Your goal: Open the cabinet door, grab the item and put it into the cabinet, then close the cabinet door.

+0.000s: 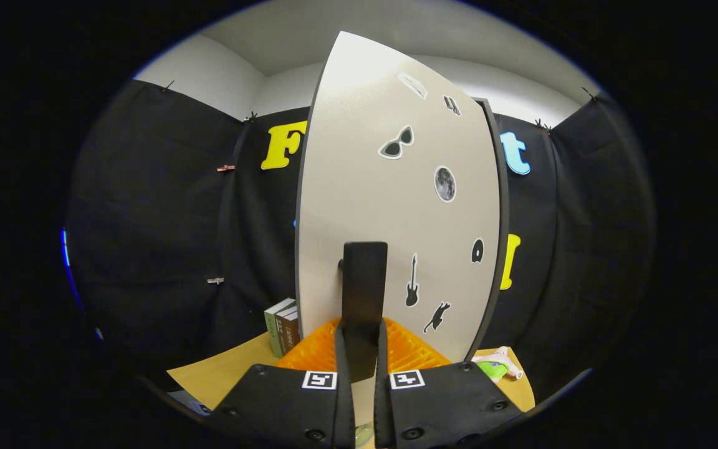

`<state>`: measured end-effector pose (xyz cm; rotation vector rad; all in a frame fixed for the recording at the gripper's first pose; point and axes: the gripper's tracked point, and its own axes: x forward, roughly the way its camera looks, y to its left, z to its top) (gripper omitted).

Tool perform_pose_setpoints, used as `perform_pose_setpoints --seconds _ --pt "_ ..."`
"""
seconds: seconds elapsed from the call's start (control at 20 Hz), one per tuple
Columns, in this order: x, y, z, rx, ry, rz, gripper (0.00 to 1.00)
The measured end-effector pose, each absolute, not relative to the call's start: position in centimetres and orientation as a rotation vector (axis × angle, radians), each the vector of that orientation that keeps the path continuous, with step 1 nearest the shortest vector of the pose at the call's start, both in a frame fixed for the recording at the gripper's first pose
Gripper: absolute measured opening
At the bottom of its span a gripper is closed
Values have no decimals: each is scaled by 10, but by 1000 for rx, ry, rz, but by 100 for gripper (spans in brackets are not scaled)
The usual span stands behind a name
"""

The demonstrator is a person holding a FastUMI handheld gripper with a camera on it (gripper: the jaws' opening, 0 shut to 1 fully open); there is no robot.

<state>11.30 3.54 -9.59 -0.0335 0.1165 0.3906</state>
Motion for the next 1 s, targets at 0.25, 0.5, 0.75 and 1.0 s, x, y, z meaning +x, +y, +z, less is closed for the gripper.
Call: perform_pose_setpoints --seconds 0.25,0.5,0.75,1.0 --pt "106 16 -94 -25 114 444 16" --pt "104 -6 -93 -29 114 410 16" --pt "103 -28 -93 -50 113 364 15" --pt "105 -47 -93 -87 90 319 15"
